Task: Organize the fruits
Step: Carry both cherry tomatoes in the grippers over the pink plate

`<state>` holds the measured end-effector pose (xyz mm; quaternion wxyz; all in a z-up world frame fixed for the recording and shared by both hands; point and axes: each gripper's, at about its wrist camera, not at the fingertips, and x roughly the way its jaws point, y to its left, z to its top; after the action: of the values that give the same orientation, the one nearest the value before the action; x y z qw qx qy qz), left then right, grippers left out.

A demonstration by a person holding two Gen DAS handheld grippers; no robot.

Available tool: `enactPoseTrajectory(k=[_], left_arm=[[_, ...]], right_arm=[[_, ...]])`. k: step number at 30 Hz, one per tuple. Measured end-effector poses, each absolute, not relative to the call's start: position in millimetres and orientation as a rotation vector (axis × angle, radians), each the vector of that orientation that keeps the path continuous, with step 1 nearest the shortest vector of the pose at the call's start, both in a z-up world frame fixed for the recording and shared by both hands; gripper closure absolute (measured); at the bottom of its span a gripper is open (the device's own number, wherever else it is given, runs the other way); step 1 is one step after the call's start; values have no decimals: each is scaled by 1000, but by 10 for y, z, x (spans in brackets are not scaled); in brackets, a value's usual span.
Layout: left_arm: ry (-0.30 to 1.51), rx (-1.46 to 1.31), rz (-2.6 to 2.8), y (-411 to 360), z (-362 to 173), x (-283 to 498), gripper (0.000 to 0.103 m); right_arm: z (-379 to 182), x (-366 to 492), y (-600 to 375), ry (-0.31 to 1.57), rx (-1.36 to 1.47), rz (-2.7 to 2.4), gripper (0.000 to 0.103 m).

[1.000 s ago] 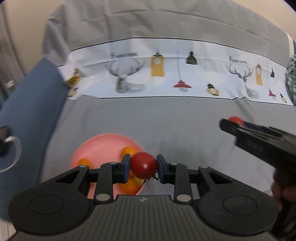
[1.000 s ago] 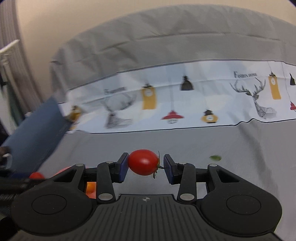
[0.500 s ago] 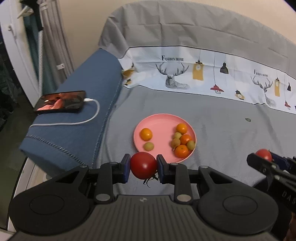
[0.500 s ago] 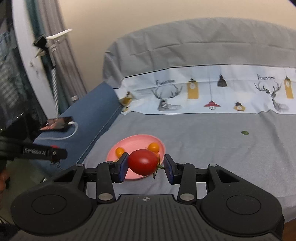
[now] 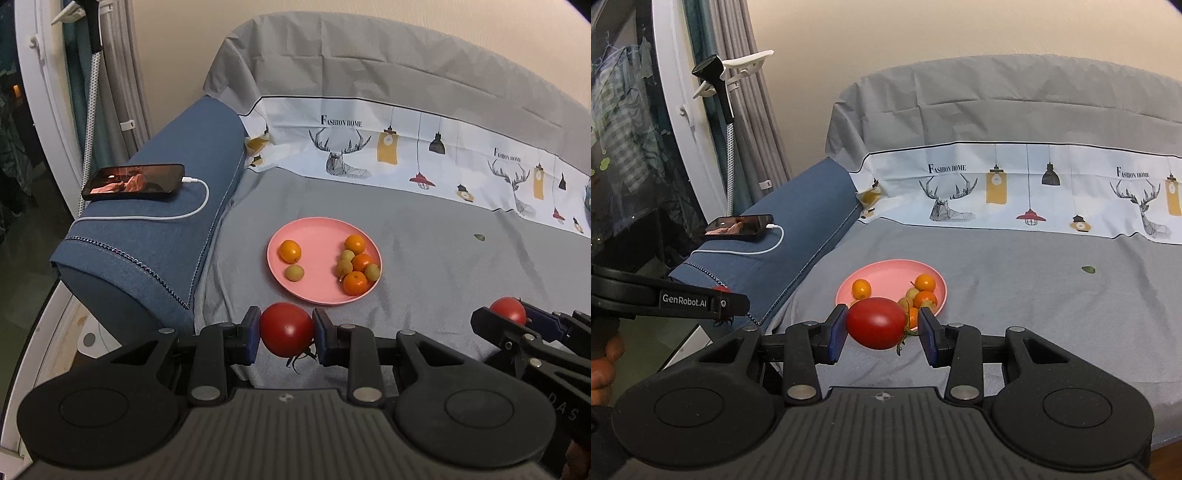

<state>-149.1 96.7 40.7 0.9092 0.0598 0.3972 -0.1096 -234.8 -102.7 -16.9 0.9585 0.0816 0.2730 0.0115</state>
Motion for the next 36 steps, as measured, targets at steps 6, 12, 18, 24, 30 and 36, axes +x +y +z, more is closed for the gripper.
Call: enactPoseTrajectory(k=[6,12,18,24,30,36], left_arm=[[826,118,-224,982,395,-1475,70],[843,115,-219,1000,341,-1423,70],[873,117,-221,1009,249,-1333,70],[910,113,-219,1014,125,-1156,70],[944,104,-209,1002,2,-894,70],[978,98,-194,948,-131,-521,70]], right_arm=[[-173,-2359,-1021,554,163,27,61],[-210,-2297,-1030,569,173,18,61],[-283,-2219,-1047,596,183,11,61],[-357,-2088,-1082,630,178,-3,61],[-456,-1842,-1121,660,162,-17,61],[-634,-1469,-1136,715,166,-18,61]])
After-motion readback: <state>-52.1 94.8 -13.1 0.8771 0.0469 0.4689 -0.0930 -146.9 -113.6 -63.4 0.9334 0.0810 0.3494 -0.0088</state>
